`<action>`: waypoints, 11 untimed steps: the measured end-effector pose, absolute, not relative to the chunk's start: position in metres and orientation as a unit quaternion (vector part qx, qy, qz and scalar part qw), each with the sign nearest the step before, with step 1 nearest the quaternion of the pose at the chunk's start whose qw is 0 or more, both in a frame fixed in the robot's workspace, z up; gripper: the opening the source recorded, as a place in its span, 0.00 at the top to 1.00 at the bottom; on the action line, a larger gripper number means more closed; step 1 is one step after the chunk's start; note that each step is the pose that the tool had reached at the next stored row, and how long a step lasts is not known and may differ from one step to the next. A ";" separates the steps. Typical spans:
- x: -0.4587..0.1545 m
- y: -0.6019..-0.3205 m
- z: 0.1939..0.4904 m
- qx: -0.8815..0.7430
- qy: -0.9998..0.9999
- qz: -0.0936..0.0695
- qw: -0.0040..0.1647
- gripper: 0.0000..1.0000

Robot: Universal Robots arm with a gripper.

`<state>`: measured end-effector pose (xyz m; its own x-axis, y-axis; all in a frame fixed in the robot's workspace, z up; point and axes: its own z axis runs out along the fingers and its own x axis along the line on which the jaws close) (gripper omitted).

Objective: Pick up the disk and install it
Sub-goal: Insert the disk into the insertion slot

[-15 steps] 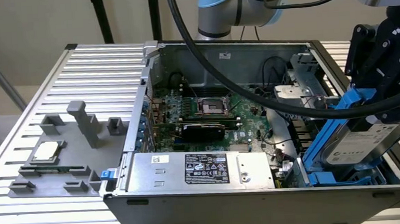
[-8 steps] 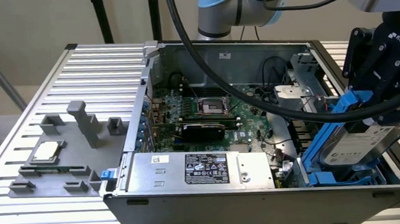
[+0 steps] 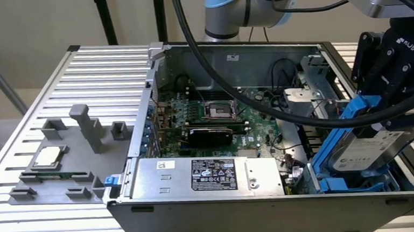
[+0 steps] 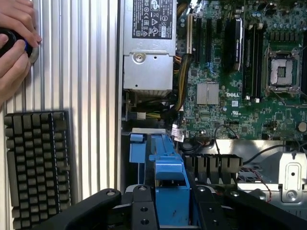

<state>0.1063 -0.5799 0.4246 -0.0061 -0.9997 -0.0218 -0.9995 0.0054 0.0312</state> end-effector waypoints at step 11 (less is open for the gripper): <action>0.110 -0.580 0.408 0.705 -0.709 -0.023 0.007 0.67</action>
